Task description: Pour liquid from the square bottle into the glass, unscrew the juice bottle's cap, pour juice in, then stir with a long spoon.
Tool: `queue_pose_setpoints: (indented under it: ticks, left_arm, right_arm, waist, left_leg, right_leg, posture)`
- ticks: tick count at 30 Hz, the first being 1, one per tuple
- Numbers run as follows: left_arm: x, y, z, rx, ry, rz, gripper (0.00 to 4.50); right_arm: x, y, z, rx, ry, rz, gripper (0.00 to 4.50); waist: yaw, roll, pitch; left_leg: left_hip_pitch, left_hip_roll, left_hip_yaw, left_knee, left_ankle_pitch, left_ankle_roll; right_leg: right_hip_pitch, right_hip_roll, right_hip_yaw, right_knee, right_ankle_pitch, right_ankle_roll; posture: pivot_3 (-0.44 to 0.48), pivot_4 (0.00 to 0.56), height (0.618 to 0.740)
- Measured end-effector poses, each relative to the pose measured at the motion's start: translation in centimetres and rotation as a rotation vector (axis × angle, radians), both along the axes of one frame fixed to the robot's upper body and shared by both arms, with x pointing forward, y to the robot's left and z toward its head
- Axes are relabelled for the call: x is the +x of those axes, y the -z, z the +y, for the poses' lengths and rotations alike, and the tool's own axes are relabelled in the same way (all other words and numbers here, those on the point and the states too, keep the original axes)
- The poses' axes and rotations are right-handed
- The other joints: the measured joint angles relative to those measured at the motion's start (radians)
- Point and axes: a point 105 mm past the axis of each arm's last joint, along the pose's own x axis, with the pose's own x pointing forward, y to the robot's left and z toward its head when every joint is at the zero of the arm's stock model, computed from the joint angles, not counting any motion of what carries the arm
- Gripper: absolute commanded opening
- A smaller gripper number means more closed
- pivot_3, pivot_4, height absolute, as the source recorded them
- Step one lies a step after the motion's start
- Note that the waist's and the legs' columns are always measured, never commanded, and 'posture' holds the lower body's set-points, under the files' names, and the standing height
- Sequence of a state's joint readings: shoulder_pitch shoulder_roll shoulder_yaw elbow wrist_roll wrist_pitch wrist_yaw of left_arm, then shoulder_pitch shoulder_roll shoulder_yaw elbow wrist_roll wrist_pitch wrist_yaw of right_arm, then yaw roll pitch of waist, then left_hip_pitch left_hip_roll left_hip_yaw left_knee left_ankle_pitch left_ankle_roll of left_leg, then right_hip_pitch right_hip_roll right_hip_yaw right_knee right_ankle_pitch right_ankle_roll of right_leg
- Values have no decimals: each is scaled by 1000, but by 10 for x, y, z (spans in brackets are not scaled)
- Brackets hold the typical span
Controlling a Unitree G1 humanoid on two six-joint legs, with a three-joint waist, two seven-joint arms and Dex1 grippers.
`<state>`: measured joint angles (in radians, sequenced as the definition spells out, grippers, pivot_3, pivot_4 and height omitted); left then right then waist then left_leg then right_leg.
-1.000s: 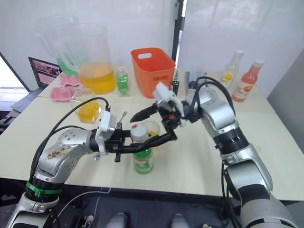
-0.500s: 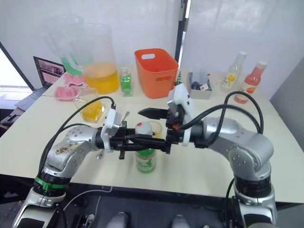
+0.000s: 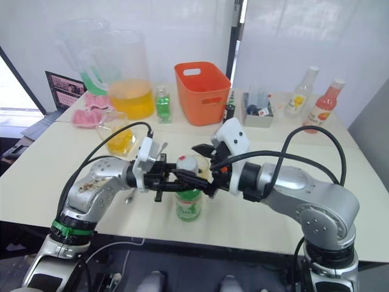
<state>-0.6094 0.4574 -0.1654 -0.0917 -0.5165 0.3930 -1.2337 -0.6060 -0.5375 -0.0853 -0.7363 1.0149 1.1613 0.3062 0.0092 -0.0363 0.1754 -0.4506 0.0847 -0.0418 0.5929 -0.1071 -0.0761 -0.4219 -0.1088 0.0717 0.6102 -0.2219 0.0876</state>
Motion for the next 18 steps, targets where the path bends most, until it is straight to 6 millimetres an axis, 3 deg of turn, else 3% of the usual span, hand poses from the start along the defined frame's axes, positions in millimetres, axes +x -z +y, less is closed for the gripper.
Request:
queue_pose_setpoints:
  ticks: [3,9,18]
  left_arm:
    - [0,0,0,0,2,0,1276]
    - [-2,1,1,4,-1,-2,1276]
    - [-8,0,6,25,-10,-32,1276]
  right_arm:
    - [-3,0,2,-2,-18,2,1710]
    - [-3,0,2,-38,-95,-6,1699]
    - [8,-1,4,-140,-421,-89,1699]
  waist:
    - [0,0,0]
    - [-2,0,0]
    - [-14,0,0]
  left_leg:
    - [0,0,0,0,0,0]
    - [0,0,0,0,0,0]
    - [1,0,0,0,0,0]
  right_leg:
    - [0,0,0,0,0,0]
    - [0,0,0,0,0,0]
    - [0,0,0,0,0,0]
  posture:
    - [0,150,740]
    - [0,150,740]
    - [0,150,740]
